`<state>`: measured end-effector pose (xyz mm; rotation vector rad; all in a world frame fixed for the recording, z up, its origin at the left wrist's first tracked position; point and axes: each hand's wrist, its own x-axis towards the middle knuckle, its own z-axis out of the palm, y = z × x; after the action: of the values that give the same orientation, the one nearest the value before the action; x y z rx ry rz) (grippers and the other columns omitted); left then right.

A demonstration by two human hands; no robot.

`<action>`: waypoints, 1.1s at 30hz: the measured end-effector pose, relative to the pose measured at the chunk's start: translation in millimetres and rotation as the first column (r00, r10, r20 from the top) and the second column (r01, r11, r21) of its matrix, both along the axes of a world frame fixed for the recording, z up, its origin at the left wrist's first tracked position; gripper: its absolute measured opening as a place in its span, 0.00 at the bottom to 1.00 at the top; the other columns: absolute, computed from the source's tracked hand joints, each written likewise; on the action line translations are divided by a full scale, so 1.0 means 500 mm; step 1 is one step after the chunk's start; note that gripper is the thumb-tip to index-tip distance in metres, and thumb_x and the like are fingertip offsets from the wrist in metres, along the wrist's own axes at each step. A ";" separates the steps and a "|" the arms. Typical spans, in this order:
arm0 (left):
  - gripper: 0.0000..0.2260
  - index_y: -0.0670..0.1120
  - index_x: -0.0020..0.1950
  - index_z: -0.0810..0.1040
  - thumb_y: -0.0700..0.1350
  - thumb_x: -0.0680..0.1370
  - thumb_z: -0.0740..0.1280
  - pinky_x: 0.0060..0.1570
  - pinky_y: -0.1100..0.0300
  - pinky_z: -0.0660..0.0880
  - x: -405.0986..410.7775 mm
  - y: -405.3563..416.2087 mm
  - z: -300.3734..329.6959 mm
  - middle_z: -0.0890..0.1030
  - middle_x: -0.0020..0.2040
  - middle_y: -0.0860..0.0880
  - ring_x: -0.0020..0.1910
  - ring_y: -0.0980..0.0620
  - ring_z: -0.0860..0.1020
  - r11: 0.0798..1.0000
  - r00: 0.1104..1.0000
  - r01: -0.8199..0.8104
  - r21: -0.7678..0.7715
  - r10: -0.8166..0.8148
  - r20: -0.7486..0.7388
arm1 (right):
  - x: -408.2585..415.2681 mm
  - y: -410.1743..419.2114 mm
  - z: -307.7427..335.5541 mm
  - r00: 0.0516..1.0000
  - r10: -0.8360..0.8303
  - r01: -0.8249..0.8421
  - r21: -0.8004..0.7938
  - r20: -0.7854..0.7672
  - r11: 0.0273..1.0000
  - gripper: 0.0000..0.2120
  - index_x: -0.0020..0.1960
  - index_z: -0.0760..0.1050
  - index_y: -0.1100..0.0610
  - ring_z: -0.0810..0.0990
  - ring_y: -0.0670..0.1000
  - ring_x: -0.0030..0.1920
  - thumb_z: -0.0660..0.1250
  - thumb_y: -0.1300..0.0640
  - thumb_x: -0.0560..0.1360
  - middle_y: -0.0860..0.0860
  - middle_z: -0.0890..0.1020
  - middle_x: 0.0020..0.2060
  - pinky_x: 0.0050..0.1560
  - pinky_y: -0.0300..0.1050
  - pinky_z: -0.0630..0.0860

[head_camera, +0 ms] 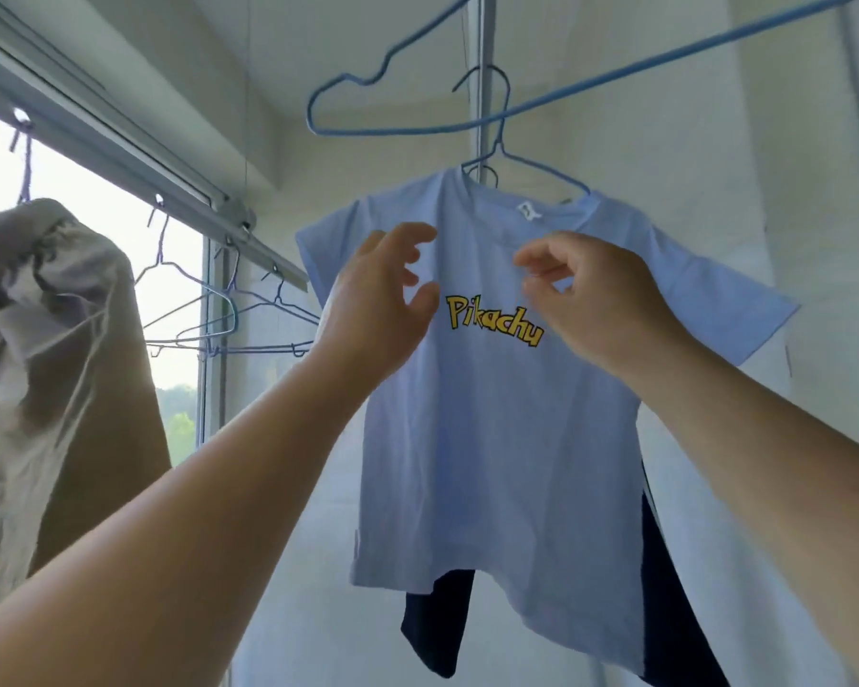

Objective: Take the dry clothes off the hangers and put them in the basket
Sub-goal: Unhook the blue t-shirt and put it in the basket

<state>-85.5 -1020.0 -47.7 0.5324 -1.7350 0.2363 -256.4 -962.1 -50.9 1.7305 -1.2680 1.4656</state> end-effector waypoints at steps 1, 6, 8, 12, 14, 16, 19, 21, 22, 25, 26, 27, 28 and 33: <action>0.18 0.49 0.65 0.71 0.40 0.76 0.65 0.54 0.57 0.73 -0.005 -0.005 0.012 0.72 0.55 0.51 0.49 0.54 0.75 1.000 1.000 -0.019 -0.019 0.019 0.013 | -0.001 -0.008 0.013 0.999 -0.043 0.042 -0.013 -0.027 0.999 0.12 0.58 0.76 0.55 0.77 0.46 0.55 0.62 0.59 0.76 0.50 0.79 0.54 0.56 0.41 0.72; 0.19 0.50 0.68 0.68 0.43 0.76 0.64 0.61 0.54 0.67 -0.036 -0.039 0.089 0.68 0.66 0.48 0.65 0.48 0.68 0.973 0.977 -0.186 -0.136 0.198 0.080 | -0.007 -0.054 0.101 0.944 -0.292 0.281 -0.086 -0.155 0.956 0.13 0.60 0.75 0.55 0.72 0.55 0.61 0.60 0.59 0.77 0.53 0.75 0.59 0.60 0.50 0.69; 0.21 0.51 0.69 0.66 0.44 0.77 0.64 0.65 0.53 0.63 -0.052 -0.055 0.123 0.66 0.68 0.48 0.67 0.48 0.65 0.945 0.954 -0.259 -0.198 0.282 0.102 | -0.010 -0.071 0.139 0.903 -0.387 0.370 -0.123 -0.185 0.921 0.14 0.61 0.73 0.54 0.69 0.56 0.62 0.60 0.60 0.77 0.54 0.73 0.60 0.59 0.49 0.66; 0.24 0.52 0.71 0.62 0.47 0.76 0.64 0.67 0.50 0.59 -0.080 -0.087 0.191 0.64 0.70 0.48 0.69 0.47 0.63 0.926 0.930 -0.331 -0.180 0.352 0.105 | -0.007 -0.102 0.198 0.860 -0.463 0.440 -0.150 -0.216 0.886 0.19 0.66 0.69 0.52 0.67 0.57 0.64 0.60 0.62 0.76 0.54 0.70 0.64 0.59 0.49 0.64; 0.25 0.51 0.72 0.60 0.49 0.77 0.63 0.68 0.47 0.59 -0.102 -0.104 0.228 0.64 0.71 0.47 0.70 0.46 0.63 0.932 0.929 -0.349 -0.097 0.358 0.098 | -0.010 -0.121 0.227 0.851 -0.469 0.445 -0.151 -0.234 0.883 0.20 0.68 0.66 0.52 0.67 0.57 0.65 0.59 0.61 0.77 0.54 0.68 0.66 0.61 0.50 0.64; 0.26 0.52 0.73 0.58 0.52 0.77 0.62 0.69 0.43 0.57 -0.121 -0.121 0.255 0.65 0.71 0.47 0.70 0.45 0.63 0.919 0.913 -0.393 -0.015 0.392 0.114 | -0.011 -0.138 0.250 0.849 -0.462 0.444 -0.128 -0.255 0.887 0.22 0.70 0.63 0.51 0.67 0.58 0.66 0.59 0.59 0.77 0.55 0.68 0.67 0.62 0.51 0.63; 0.25 0.54 0.72 0.61 0.54 0.77 0.62 0.65 0.43 0.59 -0.149 -0.143 0.280 0.66 0.68 0.46 0.68 0.44 0.64 0.896 0.892 -0.445 0.006 0.442 0.096 | -0.020 -0.162 0.283 0.878 -0.393 0.393 -0.057 -0.272 0.918 0.23 0.72 0.60 0.49 0.68 0.59 0.66 0.59 0.55 0.77 0.56 0.69 0.66 0.63 0.53 0.63; 0.22 0.54 0.70 0.64 0.52 0.77 0.63 0.62 0.45 0.61 -0.155 -0.150 0.284 0.67 0.65 0.45 0.67 0.44 0.64 0.877 0.874 -0.480 -0.024 0.481 0.063 | -0.026 -0.174 0.293 0.891 -0.344 0.351 -0.029 -0.297 0.936 0.23 0.71 0.60 0.46 0.70 0.59 0.64 0.59 0.54 0.77 0.56 0.72 0.64 0.60 0.52 0.65; 0.21 0.53 0.69 0.66 0.49 0.77 0.62 0.62 0.45 0.62 -0.153 -0.153 0.286 0.67 0.64 0.45 0.66 0.44 0.65 0.873 0.872 -0.486 -0.032 0.487 0.048 | -0.030 -0.179 0.296 0.892 -0.332 0.338 -0.033 -0.307 0.940 0.23 0.71 0.61 0.44 0.70 0.59 0.63 0.58 0.56 0.78 0.57 0.72 0.63 0.58 0.51 0.66; 0.14 0.47 0.62 0.73 0.40 0.76 0.60 0.57 0.51 0.68 -0.138 -0.164 0.294 0.71 0.61 0.42 0.61 0.42 0.70 0.891 0.893 -0.449 -0.061 0.450 0.003 | -0.044 -0.190 0.305 0.884 -0.343 0.336 -0.077 -0.317 0.939 0.22 0.68 0.64 0.42 0.72 0.59 0.59 0.55 0.61 0.78 0.57 0.72 0.60 0.53 0.48 0.68; 0.13 0.45 0.60 0.74 0.39 0.76 0.60 0.53 0.55 0.68 -0.131 -0.168 0.296 0.73 0.60 0.42 0.59 0.41 0.72 0.893 0.896 -0.443 -0.077 0.444 -0.001 | -0.047 -0.194 0.309 0.882 -0.347 0.337 -0.090 -0.319 0.937 0.21 0.67 0.65 0.44 0.73 0.60 0.57 0.55 0.62 0.78 0.57 0.72 0.59 0.51 0.48 0.68; 0.12 0.43 0.59 0.75 0.39 0.77 0.59 0.49 0.58 0.66 -0.123 -0.170 0.296 0.74 0.59 0.41 0.59 0.42 0.72 0.888 0.891 -0.451 -0.091 0.454 0.007 | -0.048 -0.198 0.313 0.880 -0.348 0.335 -0.097 -0.325 0.937 0.21 0.66 0.65 0.45 0.74 0.60 0.55 0.55 0.62 0.77 0.57 0.73 0.57 0.50 0.49 0.69; 0.13 0.42 0.59 0.76 0.38 0.77 0.58 0.47 0.60 0.64 -0.115 -0.171 0.295 0.76 0.59 0.41 0.59 0.42 0.72 0.880 0.884 -0.464 -0.103 0.468 0.020 | -0.048 -0.201 0.318 0.879 -0.345 0.331 -0.099 -0.329 0.938 0.20 0.65 0.66 0.46 0.74 0.60 0.53 0.55 0.63 0.77 0.57 0.73 0.56 0.50 0.49 0.69; 0.16 0.41 0.58 0.78 0.33 0.75 0.57 0.52 0.56 0.70 -0.079 -0.170 0.292 0.77 0.59 0.39 0.58 0.39 0.74 0.846 0.855 -0.516 -0.130 0.519 -0.020 | -0.055 -0.204 0.322 0.884 -0.323 0.313 -0.087 -0.338 0.946 0.21 0.64 0.65 0.51 0.73 0.58 0.47 0.59 0.66 0.74 0.56 0.74 0.47 0.44 0.48 0.69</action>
<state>-125.2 -1105.2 98.2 0.9002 -1.5465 0.7372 -283.8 -1063.9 110.2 1.5821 -1.2552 0.9358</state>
